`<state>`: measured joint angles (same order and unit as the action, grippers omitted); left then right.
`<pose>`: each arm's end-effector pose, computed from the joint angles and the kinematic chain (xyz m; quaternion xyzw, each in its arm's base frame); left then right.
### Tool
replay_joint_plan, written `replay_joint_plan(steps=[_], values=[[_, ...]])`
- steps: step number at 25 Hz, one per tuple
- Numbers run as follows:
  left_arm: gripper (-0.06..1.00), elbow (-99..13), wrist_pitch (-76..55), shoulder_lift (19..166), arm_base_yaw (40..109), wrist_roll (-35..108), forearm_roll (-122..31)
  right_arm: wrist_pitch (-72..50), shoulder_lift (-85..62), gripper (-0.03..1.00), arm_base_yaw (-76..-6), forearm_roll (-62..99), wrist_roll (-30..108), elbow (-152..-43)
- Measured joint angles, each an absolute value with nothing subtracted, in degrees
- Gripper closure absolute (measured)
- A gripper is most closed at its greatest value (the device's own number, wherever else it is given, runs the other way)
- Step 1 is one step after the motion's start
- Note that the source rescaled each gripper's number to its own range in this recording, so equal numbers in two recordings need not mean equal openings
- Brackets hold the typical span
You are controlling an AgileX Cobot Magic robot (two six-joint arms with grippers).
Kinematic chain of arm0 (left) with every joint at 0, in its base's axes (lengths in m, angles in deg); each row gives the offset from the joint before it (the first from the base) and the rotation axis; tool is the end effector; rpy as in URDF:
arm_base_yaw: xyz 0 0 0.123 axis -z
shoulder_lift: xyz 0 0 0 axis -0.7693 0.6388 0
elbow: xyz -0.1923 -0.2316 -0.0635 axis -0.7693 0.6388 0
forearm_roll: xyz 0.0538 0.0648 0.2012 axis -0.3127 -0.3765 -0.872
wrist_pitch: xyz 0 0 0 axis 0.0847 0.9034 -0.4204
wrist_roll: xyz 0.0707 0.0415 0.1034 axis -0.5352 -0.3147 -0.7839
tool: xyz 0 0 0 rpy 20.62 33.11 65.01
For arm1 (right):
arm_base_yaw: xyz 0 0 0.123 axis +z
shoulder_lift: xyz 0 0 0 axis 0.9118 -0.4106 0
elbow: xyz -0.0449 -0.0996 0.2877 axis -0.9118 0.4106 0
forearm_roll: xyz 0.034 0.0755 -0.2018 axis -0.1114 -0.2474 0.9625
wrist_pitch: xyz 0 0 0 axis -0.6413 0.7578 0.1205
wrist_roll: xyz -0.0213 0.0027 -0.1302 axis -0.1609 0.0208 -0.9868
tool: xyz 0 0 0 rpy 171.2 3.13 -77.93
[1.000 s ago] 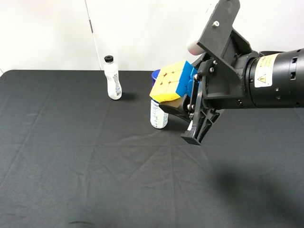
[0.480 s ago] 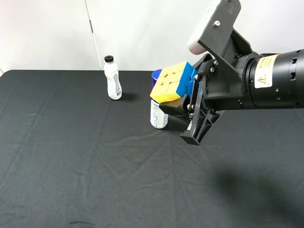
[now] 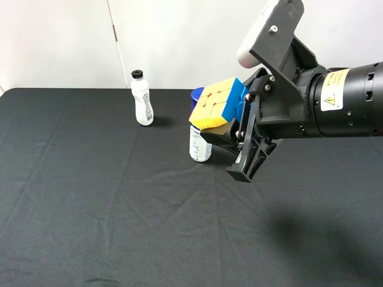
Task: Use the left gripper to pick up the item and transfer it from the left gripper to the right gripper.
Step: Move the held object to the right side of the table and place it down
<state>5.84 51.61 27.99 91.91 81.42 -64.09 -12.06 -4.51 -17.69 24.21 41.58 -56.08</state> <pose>-0.0016 0.0151 0.2458 0.2414 0.8686 -0.1506 0.4057 0.1573 0.1763 0.2897 -0.4755 0.7293 0.1300 0.4744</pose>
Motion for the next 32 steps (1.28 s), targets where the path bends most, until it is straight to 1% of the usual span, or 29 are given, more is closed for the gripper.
replay_joint_plan(steps=[7, 18, 20, 24, 26, 32], values=[[-0.04, 8.4, 47.1, 27.6, 91.9, 78.6, -61.5, -12.1, -4.5, 0.97, -17.7, 24.2, 42.9, -56.1], [-0.04, 8.4, 46.8, 27.6, 91.1, 78.6, -61.3, -11.7, -4.5, 0.97, -17.7, 24.0, 43.6, -56.1], [-0.04, 8.4, 46.8, 27.6, 88.3, 78.5, -61.3, -11.0, -4.5, 0.97, -17.7, 24.0, 44.3, -56.1], [-0.04, 8.4, 46.8, 27.6, 77.7, 78.4, -61.3, -9.2, -4.5, 0.97, -17.7, 24.0, 46.0, -56.1], [-0.04, 8.4, 46.8, 27.6, 71.1, 78.4, -61.3, -8.8, -4.5, 0.97, -17.7, 24.0, 47.2, -56.1], [-0.03, 8.4, 46.8, 27.6, 58.4, 78.4, -61.3, -8.4, -4.5, 0.97, -17.7, 23.9, 52.3, -56.1]])
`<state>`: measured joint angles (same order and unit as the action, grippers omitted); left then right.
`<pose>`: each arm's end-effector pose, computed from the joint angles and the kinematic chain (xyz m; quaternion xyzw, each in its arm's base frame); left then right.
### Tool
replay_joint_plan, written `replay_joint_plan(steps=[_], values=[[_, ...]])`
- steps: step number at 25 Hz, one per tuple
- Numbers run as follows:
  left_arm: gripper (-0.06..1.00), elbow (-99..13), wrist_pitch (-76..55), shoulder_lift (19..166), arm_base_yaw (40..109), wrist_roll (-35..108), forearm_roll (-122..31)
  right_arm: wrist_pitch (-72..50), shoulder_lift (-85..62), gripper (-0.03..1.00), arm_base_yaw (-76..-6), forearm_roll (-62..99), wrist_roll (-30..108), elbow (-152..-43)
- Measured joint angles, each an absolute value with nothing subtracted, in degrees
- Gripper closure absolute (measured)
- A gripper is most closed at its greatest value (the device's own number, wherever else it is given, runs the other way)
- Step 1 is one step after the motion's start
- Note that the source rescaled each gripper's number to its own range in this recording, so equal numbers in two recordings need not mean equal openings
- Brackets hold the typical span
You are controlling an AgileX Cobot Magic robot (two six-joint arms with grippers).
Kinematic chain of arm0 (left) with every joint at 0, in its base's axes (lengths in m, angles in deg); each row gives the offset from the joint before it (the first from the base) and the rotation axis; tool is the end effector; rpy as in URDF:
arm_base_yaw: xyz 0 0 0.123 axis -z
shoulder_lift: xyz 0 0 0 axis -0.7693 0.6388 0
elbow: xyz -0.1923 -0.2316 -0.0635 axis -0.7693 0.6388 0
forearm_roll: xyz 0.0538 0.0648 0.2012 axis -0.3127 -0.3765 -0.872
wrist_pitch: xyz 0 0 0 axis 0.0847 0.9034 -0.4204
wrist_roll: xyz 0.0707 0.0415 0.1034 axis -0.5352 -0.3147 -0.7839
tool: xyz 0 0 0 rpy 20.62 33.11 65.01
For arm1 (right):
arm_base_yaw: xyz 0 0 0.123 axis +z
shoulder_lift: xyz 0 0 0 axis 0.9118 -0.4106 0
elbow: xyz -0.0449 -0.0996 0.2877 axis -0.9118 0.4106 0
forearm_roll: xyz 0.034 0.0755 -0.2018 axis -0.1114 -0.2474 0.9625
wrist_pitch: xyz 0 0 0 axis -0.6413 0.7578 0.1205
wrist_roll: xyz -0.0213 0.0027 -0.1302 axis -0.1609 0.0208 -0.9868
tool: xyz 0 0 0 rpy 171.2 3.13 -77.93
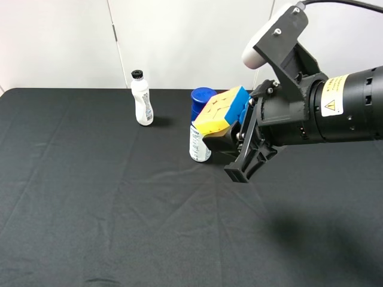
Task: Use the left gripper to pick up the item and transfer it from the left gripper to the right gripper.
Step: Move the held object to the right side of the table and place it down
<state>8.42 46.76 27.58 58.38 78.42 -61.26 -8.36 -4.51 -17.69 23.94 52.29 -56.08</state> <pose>-0.0029 0.0046 0.2413 0.0058 0.8919 -0.0432 0.4502 0.1539 0.1731 0.2825 -0.4115 0.7847 0.1662 0.4327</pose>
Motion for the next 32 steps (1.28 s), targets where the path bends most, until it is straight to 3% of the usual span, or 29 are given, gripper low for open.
replay_joint_plan(steps=[6, 15, 21, 32], values=[[-0.03, 8.4, 46.6, 26.5, 52.2, 78.4, -61.3, -4.7, -4.5, 0.97, -19.1, 23.8, 56.4, -56.1], [-0.03, 8.4, 46.6, 18.8, 48.8, 78.4, -61.3, 0.8, -5.1, 0.97, -34.0, 23.9, 63.7, -56.1], [-0.03, 8.4, 46.6, 18.8, 48.6, 78.4, -61.3, 11.2, -11.9, 0.97, -42.6, 25.6, 63.9, -60.2], [-0.03, 8.4, 46.6, 18.8, 48.6, 78.4, -61.3, 17.5, -27.8, 0.97, -45.6, 28.9, 63.9, -70.0]])
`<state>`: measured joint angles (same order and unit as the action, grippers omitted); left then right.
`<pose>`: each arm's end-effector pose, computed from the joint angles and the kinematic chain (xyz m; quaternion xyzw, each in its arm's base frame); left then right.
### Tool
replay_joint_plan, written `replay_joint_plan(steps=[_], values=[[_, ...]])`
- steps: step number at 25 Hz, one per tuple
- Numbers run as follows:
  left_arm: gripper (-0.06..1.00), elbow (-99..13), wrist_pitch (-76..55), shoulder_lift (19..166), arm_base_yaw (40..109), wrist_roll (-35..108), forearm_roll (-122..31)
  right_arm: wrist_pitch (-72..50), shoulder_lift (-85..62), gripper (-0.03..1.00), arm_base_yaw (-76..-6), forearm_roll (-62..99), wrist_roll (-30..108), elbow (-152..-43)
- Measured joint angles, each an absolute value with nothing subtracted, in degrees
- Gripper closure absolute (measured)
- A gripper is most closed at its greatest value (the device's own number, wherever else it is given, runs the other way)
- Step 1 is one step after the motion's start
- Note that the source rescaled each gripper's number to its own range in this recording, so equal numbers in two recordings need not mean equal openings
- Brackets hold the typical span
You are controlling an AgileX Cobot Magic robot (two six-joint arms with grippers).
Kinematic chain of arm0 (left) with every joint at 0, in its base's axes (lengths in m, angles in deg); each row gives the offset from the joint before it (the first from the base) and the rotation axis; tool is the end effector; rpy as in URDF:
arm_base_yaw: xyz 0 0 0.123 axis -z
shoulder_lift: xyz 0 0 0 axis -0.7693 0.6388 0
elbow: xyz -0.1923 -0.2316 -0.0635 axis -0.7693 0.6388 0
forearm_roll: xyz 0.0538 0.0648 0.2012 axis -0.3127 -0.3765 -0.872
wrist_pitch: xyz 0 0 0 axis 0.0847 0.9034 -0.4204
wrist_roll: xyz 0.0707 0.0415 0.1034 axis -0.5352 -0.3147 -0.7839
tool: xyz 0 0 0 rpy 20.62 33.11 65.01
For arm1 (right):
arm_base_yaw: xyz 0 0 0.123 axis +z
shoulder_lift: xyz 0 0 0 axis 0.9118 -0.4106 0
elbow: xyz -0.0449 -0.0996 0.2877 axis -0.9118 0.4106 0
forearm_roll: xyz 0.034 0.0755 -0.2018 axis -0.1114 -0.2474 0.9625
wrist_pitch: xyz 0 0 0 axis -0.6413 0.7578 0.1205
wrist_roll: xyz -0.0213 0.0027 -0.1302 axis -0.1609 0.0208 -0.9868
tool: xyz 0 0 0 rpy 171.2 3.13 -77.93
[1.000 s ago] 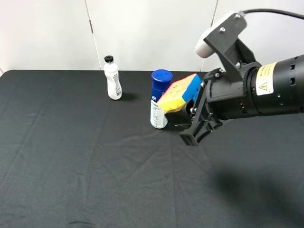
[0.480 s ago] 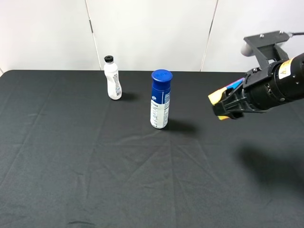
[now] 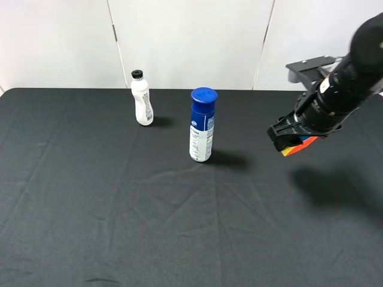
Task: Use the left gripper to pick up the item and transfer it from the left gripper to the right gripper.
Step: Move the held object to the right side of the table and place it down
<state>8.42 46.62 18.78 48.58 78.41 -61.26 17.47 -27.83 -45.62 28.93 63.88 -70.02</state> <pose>-0.0215 0.0035 0.2397 -0.0687 0.8512 -0.0080 0.5203 0.2638 0.0929 0.2106 -0.1683 0.9702 0.0174 0.1736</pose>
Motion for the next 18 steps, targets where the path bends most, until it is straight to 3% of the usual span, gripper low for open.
replay_joint_plan(steps=[18], values=[[-0.03, 8.4, 46.6, 18.8, 48.6, 78.4, -61.3, 13.2, -38.1, 0.97, -45.6, 32.3, 63.9, -70.5]])
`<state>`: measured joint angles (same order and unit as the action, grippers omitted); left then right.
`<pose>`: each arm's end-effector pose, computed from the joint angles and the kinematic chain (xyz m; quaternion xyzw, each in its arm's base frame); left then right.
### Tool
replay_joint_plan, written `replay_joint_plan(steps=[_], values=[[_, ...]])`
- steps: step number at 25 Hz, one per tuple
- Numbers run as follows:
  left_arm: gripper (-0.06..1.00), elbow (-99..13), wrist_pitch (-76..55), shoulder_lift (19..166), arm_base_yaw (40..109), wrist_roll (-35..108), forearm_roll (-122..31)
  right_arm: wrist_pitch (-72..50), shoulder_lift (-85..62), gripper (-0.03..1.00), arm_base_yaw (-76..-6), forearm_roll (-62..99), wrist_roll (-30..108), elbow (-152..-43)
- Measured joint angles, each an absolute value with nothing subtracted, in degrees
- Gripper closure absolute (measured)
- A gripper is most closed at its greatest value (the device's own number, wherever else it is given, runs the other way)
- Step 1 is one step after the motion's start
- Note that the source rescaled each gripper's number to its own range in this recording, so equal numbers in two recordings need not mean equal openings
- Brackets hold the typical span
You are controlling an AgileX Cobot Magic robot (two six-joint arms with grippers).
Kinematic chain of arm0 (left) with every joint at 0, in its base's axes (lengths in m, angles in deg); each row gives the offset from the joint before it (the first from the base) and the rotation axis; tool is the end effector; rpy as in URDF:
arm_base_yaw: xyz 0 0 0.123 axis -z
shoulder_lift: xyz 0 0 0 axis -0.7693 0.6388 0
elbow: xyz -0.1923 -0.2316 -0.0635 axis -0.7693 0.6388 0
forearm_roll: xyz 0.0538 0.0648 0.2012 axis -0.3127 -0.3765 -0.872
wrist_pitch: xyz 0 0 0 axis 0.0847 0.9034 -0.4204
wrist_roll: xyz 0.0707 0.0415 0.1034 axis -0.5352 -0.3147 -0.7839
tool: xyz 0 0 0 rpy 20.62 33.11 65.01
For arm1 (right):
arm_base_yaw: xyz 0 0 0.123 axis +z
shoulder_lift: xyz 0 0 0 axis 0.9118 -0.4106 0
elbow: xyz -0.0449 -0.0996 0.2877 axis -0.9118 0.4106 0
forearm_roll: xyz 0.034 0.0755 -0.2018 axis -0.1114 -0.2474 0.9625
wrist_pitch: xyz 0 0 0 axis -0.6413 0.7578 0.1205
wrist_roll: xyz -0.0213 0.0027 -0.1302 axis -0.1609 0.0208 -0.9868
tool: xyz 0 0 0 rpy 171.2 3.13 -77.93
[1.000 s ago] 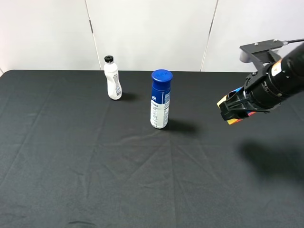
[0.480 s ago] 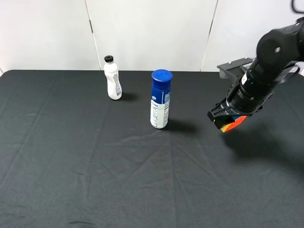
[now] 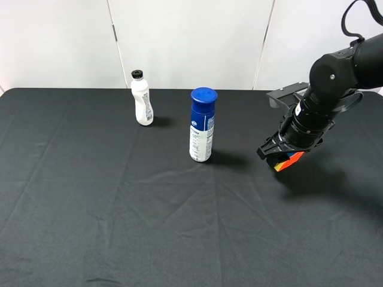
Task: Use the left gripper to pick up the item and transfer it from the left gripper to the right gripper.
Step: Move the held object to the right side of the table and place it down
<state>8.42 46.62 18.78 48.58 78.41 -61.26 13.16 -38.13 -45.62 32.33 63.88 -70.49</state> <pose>-0.0215 0.0035 0.2397 -0.0687 0.8512 -0.0080 0.5203 0.2869 0.0972 0.1631 -0.1933 0.9724 -0.0089 0.1301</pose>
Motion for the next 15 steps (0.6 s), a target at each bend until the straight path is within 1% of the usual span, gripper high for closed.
replay_joint_plan(steps=[6, 7, 8, 9, 10, 11, 12, 15], values=[[-0.03, 8.4, 46.6, 18.8, 48.6, 78.4, -61.3, 12.7, -38.2, 0.97, -45.6, 32.4, 63.9, -70.5], [-0.03, 8.4, 46.6, 18.8, 48.6, 78.4, -61.3, 12.7, -38.2, 0.87, -45.6, 32.4, 63.9, -70.5], [-0.03, 8.4, 46.6, 18.8, 48.6, 78.4, -61.3, 12.7, -38.2, 0.54, -45.6, 32.4, 63.9, -70.5], [-0.03, 8.4, 46.6, 18.8, 48.6, 78.4, -61.3, 12.6, -38.2, 0.34, -45.6, 32.4, 63.9, -70.5], [-0.03, 8.4, 46.6, 18.8, 48.6, 78.4, -61.3, 12.6, -38.2, 0.18, -45.6, 32.4, 63.9, -70.5], [-0.03, 8.4, 46.6, 18.8, 48.6, 78.4, -61.3, 12.6, -38.2, 0.09, -45.6, 32.4, 63.9, -70.5], [-0.03, 8.4, 46.6, 18.8, 48.6, 78.4, -61.3, 12.6, -38.2, 0.04, -45.6, 32.4, 63.9, -70.5], [-0.03, 8.4, 46.6, 18.8, 48.6, 78.4, -61.3, 12.4, -38.2, -0.02, -45.6, 32.4, 63.9, -70.5]])
